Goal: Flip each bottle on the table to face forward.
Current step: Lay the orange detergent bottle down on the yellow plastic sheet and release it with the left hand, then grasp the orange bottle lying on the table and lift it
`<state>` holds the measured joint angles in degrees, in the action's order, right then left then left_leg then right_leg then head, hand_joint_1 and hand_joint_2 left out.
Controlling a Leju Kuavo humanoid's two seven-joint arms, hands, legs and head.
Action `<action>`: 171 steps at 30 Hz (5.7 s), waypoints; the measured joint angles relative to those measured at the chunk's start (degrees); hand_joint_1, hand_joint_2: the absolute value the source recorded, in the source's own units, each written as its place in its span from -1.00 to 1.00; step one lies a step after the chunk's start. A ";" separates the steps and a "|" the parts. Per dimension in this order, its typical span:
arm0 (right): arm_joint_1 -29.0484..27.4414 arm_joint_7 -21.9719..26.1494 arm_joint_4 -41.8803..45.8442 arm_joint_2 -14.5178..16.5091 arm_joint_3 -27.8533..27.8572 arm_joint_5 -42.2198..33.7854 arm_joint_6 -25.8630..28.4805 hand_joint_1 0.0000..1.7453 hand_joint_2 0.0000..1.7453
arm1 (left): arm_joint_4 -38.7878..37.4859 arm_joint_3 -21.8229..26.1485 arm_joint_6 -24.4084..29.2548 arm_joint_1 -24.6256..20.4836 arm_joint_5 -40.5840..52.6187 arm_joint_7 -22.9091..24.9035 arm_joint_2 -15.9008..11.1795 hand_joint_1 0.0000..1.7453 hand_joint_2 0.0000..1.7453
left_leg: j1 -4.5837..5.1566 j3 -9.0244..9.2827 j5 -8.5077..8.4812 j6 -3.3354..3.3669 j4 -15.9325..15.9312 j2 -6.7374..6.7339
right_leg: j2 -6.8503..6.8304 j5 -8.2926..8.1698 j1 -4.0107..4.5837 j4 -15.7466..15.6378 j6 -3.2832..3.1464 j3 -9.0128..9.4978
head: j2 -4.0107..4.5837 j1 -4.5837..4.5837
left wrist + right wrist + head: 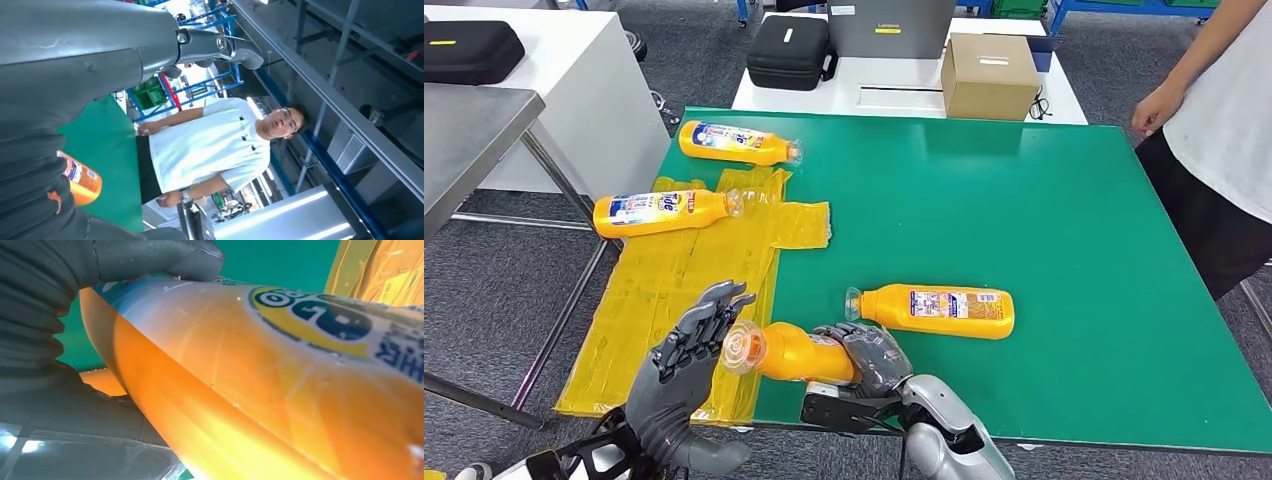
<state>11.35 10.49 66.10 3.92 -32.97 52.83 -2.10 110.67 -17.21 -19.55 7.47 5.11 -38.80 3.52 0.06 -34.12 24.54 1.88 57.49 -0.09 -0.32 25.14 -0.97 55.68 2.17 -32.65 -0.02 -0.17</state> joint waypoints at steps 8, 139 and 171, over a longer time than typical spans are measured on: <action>0.10 0.02 -0.08 0.04 0.17 -0.10 0.02 1.00 1.00 | 0.58 -0.43 0.75 0.08 -0.21 0.00 0.00 -1.00 1.00 | 0.00 0.04 -0.03 0.03 0.00 0.00 | 0.00 -0.01 0.01 0.01 0.00 0.17 | 0.00 0.01; 4.78 5.17 16.70 -8.49 -1.21 -3.73 -4.15 -1.00 1.00 | -7.89 5.75 8.48 -4.15 19.19 2.04 -0.17 1.00 1.00 | -0.01 -0.51 -0.08 0.06 0.02 0.01 | -0.03 -0.04 0.02 0.05 0.01 -0.28 | 0.00 0.00; -1.58 5.20 19.54 -5.92 5.41 -1.77 -0.17 -1.00 1.00 | -29.13 11.92 40.95 -19.63 72.99 33.59 0.18 1.00 1.00 | 0.00 -0.51 -0.11 0.07 0.04 0.02 | -0.03 -0.05 0.01 0.05 0.02 -0.30 | 0.00 -0.01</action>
<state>9.77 15.69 85.64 -2.00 -27.56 51.06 -2.27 81.54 -5.29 21.41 -12.16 78.09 -5.21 3.70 0.06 -34.63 24.43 1.94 57.53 -0.07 -0.34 25.09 -0.96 55.74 2.18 -32.95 -0.02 -0.18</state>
